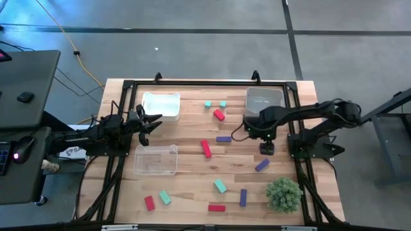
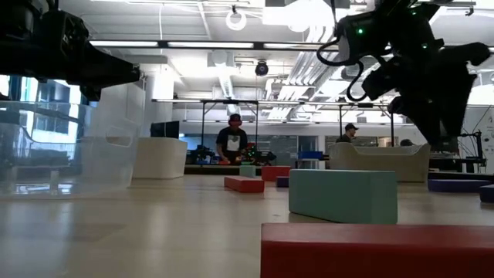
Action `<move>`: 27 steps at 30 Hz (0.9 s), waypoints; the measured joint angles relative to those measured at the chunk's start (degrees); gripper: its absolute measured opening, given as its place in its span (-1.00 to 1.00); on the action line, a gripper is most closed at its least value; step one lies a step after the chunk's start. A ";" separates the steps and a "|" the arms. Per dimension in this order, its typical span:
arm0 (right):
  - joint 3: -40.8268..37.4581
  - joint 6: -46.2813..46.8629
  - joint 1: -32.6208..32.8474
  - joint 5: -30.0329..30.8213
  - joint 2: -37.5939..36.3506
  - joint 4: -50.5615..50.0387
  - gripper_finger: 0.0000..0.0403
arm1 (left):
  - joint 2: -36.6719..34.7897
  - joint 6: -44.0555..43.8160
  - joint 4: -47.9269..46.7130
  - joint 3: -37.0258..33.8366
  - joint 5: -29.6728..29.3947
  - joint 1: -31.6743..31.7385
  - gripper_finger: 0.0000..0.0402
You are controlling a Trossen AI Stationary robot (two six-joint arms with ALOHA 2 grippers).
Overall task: Sort & place blocks by color
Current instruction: Put the top right violet block into the gray bin
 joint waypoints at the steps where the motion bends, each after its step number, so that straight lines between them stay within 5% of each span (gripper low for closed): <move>1: 0.00 -0.46 0.81 0.49 0.41 0.06 0.17 | 0.01 0.00 -0.02 0.00 -0.01 0.00 -0.62; 11: 0.00 -0.24 6.58 5.73 3.32 1.62 0.17 | 0.01 0.00 0.00 0.00 -0.01 0.01 -0.62; 27: 0.00 0.93 6.99 8.60 14.98 4.53 0.17 | 0.02 0.00 -0.01 -0.01 -0.01 0.01 -0.62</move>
